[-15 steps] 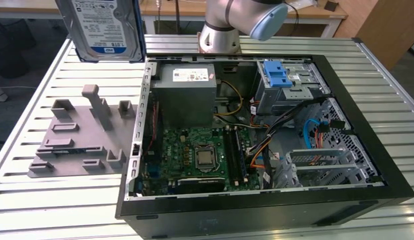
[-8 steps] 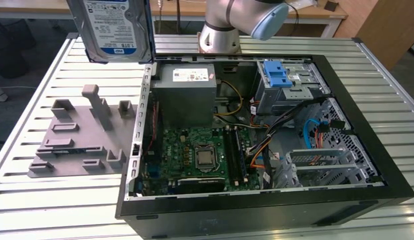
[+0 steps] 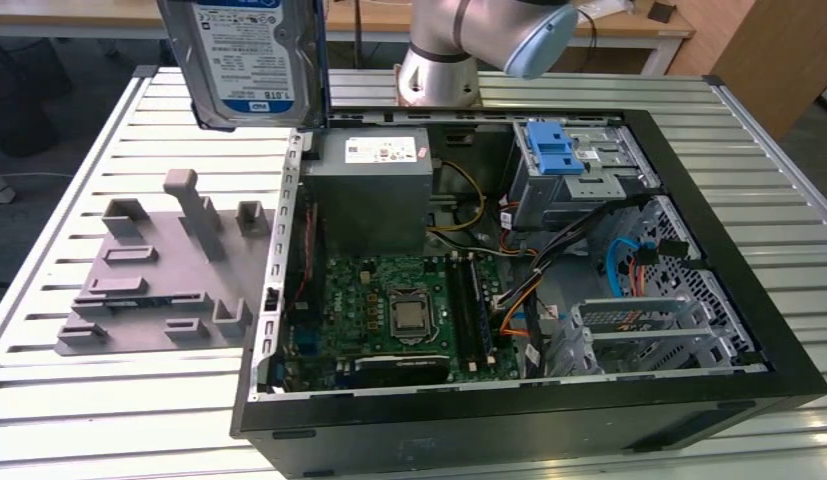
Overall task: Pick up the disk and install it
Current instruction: 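Pick up the disk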
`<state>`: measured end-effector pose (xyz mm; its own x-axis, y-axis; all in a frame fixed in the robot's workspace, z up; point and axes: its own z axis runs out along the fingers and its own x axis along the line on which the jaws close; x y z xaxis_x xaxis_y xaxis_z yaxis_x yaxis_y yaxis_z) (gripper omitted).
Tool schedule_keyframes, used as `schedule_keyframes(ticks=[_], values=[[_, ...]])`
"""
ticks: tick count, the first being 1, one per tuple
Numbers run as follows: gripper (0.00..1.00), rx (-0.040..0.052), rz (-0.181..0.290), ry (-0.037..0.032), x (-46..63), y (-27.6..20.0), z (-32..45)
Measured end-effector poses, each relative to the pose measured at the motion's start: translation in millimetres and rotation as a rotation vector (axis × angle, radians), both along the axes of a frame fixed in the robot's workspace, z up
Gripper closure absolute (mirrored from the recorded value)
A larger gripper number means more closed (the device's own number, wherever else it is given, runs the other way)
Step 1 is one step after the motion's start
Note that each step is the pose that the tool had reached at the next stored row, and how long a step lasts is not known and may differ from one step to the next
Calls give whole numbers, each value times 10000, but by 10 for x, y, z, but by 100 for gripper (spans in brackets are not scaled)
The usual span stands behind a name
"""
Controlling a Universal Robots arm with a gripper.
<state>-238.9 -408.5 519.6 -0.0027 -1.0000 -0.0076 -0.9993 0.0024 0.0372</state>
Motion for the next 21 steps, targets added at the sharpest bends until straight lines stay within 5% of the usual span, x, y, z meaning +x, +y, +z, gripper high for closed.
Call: schedule_keyframes(ticks=[15,21], values=[[64,0,0,9,327,-97,0],[64,12,-1,9,381,-173,-5]])
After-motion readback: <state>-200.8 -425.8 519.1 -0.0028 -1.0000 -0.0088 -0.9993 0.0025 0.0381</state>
